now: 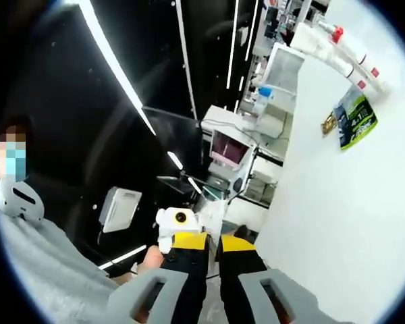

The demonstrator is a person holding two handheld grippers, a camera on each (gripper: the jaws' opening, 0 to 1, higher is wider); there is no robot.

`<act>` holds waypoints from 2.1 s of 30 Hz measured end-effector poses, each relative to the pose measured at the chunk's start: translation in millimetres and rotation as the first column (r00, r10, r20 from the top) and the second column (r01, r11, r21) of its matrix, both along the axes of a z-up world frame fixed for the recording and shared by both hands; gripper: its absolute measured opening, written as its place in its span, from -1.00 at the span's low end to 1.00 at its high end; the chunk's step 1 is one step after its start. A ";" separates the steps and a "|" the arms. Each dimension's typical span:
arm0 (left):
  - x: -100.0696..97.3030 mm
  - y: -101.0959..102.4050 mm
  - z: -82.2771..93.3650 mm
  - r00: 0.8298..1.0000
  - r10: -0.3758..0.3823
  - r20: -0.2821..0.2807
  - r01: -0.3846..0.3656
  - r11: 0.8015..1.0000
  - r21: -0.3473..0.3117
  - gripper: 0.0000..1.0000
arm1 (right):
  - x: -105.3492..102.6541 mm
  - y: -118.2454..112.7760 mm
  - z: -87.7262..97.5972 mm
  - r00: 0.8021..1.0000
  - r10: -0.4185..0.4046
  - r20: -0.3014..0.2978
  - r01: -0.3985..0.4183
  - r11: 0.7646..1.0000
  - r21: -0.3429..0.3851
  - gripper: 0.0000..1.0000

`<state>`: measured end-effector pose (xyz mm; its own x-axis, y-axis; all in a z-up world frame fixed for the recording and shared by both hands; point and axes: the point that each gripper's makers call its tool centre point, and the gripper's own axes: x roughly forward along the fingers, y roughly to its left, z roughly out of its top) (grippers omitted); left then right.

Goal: Arrange the skincare products in the storage area until every visible bottle or jar stands upright without overlapping.

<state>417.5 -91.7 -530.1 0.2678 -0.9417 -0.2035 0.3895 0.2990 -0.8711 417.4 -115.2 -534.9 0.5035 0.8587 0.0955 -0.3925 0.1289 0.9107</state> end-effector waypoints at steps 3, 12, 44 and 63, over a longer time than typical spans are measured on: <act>4.0 4.5 -0.9 1.000 -0.008 -0.009 0.008 1.000 0.016 -1.00 | 3.7 -3.7 -1.8 1.000 -0.019 0.002 0.019 1.000 -0.005 -1.00; 4.8 -7.2 -4.7 0.996 -0.069 -0.058 0.070 0.997 0.022 -1.00 | 8.2 -12.7 5.3 0.999 -0.039 0.038 0.038 0.999 0.032 -1.00; 56.1 3.5 -10.3 0.994 -0.077 -0.072 0.081 0.995 0.054 -1.00 | 27.8 -37.6 -20.1 0.988 -0.145 0.056 0.150 0.985 -0.084 -0.67; 155.0 9.5 -23.8 0.989 -0.044 -0.143 0.048 0.998 0.031 -1.00 | 16.0 -40.4 -55.7 0.989 -0.070 0.128 0.111 0.932 -0.346 -0.51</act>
